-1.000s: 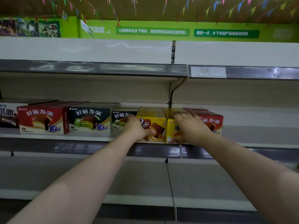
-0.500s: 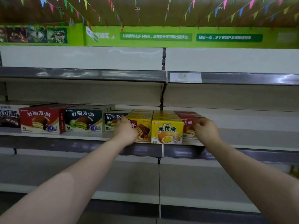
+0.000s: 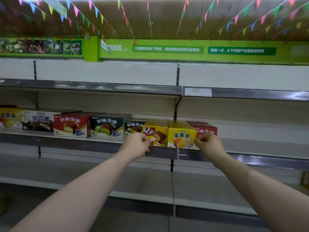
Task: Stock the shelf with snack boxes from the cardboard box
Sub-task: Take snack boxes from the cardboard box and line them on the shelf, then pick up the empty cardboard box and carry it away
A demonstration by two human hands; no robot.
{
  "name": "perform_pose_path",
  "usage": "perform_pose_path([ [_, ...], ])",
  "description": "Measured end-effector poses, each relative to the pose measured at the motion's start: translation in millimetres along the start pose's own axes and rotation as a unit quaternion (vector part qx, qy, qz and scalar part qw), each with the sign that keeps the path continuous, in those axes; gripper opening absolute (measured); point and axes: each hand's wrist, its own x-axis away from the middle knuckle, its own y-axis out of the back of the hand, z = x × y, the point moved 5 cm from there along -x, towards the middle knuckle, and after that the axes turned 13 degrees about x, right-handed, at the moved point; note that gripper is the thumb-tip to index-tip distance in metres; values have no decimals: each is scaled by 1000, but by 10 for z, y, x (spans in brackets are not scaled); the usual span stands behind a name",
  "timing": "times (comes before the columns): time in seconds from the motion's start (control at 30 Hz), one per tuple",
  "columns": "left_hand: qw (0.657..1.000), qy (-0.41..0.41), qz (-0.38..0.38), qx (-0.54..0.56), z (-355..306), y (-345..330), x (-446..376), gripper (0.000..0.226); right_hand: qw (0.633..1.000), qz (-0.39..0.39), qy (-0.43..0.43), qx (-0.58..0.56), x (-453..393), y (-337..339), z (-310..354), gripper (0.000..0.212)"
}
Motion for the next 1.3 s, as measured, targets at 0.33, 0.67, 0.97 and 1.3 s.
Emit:
perform_pose_path([
  [0.33, 987, 136, -24, -86, 1318, 1760, 1495, 27, 986, 156, 43, -44, 1447, -1652, 1373, 26],
  [0.67, 939, 305, -130, -88, 3125, 3844, 3019, 20, 916, 378, 119, -62, 3259, -3762, 2825, 22],
  [0.97, 897, 414, -105, -119, 5095, 4728, 3373, 27, 857, 508, -25, -77, 3948, -6159, 3507, 18],
  [1.3, 829, 548, 35, -103, 7258, 5108, 3496, 20, 810, 546, -212, 41, 4713, -7903, 3113, 12],
])
